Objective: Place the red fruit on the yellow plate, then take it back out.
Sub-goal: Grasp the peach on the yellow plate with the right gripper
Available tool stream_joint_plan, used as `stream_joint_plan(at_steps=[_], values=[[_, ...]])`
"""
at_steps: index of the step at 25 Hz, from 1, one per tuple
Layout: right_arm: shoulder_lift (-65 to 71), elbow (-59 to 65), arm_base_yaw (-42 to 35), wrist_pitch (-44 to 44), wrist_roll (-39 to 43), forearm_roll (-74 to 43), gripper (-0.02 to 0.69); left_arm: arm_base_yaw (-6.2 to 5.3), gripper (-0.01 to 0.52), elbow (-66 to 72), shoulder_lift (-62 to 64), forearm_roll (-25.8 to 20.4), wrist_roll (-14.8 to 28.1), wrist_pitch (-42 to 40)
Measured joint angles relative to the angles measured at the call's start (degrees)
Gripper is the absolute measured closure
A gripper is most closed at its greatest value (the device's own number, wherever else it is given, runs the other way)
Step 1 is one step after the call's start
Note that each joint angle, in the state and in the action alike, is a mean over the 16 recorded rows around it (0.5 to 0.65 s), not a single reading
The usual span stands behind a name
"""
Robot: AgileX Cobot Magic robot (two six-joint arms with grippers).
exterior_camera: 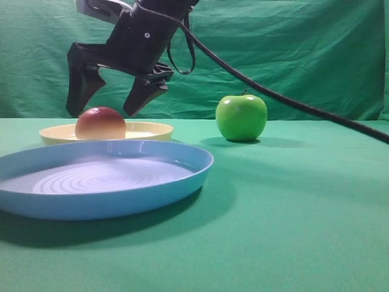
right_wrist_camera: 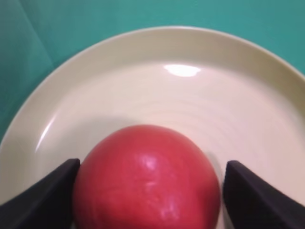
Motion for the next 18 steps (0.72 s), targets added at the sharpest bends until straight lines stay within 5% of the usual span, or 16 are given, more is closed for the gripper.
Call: stream_joint_plan(at_steps=[12,18], values=[[-1.7,-4.3,-0.4,8.6,0.6,-0.1,0.383,0.00,0.514,0.0,0.0,0.0,0.0,0.0],[-7.4,-7.1,-2.4,18.4,3.7,-0.3,0.446,0.00,0.514,0.0,0.0,0.0,0.0,0.0]])
